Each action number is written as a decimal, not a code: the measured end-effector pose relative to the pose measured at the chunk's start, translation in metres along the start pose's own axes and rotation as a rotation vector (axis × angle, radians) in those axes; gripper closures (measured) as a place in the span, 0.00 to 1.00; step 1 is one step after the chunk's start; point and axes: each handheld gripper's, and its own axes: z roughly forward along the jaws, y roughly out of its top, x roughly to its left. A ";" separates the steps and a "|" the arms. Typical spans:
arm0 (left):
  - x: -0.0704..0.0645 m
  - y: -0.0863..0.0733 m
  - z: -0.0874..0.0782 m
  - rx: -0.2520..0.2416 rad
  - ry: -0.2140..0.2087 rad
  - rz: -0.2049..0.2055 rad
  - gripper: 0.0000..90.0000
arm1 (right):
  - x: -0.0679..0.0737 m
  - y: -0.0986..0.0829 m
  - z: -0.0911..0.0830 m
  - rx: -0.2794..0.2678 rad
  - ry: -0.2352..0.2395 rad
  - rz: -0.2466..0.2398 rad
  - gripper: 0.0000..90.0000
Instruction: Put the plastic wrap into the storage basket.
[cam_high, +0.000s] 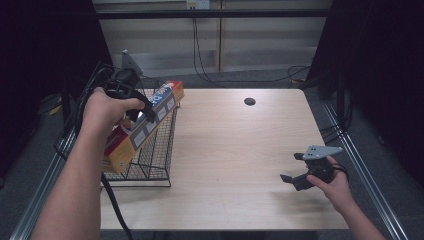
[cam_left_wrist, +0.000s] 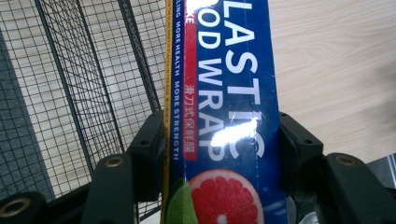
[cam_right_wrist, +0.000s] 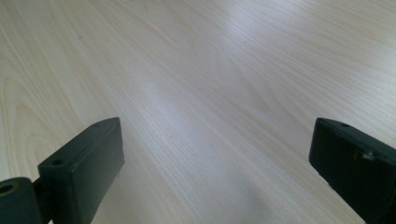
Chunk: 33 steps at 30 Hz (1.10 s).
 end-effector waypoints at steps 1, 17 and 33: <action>0.000 0.000 0.000 -0.002 0.000 -0.007 0.49 | 0.000 0.000 0.000 -0.002 -0.007 0.001 0.03; 0.009 -0.005 -0.012 -0.009 0.022 -0.029 0.49 | 0.001 0.000 0.000 -0.003 -0.005 0.000 0.03; 0.025 -0.011 -0.019 -0.018 0.046 -0.085 0.49 | 0.001 0.000 0.002 0.000 0.000 0.000 0.03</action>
